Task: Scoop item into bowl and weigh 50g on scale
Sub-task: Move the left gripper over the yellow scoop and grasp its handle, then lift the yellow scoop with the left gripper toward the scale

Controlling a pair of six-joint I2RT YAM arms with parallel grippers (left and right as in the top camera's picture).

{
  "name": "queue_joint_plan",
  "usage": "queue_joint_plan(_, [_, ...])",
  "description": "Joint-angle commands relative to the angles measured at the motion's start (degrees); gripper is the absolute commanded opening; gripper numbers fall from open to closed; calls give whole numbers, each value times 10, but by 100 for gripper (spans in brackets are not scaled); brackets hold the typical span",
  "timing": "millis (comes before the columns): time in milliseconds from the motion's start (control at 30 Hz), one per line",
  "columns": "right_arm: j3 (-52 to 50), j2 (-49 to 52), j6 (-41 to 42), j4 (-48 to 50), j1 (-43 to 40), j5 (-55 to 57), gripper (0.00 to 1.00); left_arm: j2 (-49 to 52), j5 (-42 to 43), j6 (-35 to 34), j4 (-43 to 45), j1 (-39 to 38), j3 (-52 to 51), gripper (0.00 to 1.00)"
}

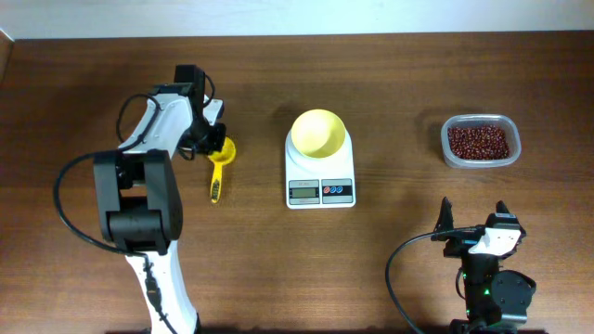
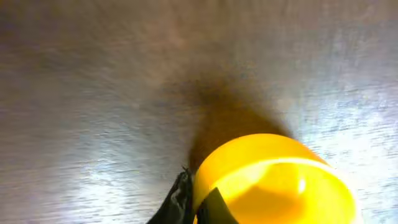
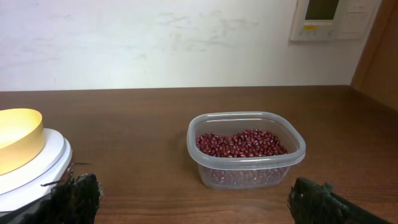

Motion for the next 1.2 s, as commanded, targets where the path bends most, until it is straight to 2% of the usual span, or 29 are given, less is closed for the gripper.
queue_joint_plan(0, [-3, -4, 6, -3, 4, 7, 99, 9, -5, 1, 3, 3, 2, 0])
queue_joint_plan(100, [-3, -4, 6, -3, 4, 7, 99, 7, -5, 0, 0, 3, 5, 0])
queue_joint_plan(233, [-3, -4, 6, -3, 4, 7, 99, -9, -6, -8, -61, 3, 59, 0])
queue_joint_plan(333, [-3, -4, 6, -3, 4, 7, 99, -46, -6, -61, -108, 3, 132, 0])
queue_joint_plan(433, [-3, -4, 6, -3, 4, 7, 99, -103, -5, -173, -134, 3, 198, 0])
queue_joint_plan(467, [-3, -4, 6, -3, 4, 7, 99, -124, -5, -240, -140, 3, 209, 0])
queue_joint_plan(500, [-3, -4, 6, -3, 4, 7, 99, -155, -5, -353, -155, 3, 216, 0])
queue_joint_plan(533, [-3, -4, 6, -3, 4, 7, 99, -189, -5, -429, -170, 3, 217, 0])
queue_joint_plan(567, [-3, -4, 6, -3, 4, 7, 99, -217, -5, -459, -181, 3, 217, 0])
queue_joint_plan(633, [-3, -4, 6, -3, 4, 7, 99, -263, -1, -466, -196, 2, 217, 0])
queue_joint_plan(800, [-3, -4, 7, -3, 4, 6, 99, -362, 74, -471, -265, 2, 217, 0])
queue_joint_plan(933, [-3, -4, 11, 22, 4, -26, 99, -376, 74, -631, -334, 2, 217, 0])
queue_joint_plan(1000, [2, -4, 88, 66, 4, -35, 99, -376, 74, -660, -355, 2, 216, 0])
queue_joint_plan(1067, [28, -4, 156, 59, 4, -50, 99, -376, 74, -660, -360, 2, 216, 0])
queue_joint_plan(1167, [110, 0, 169, -16, 4, -63, 99, -376, 68, -660, -365, 2, 216, 0])
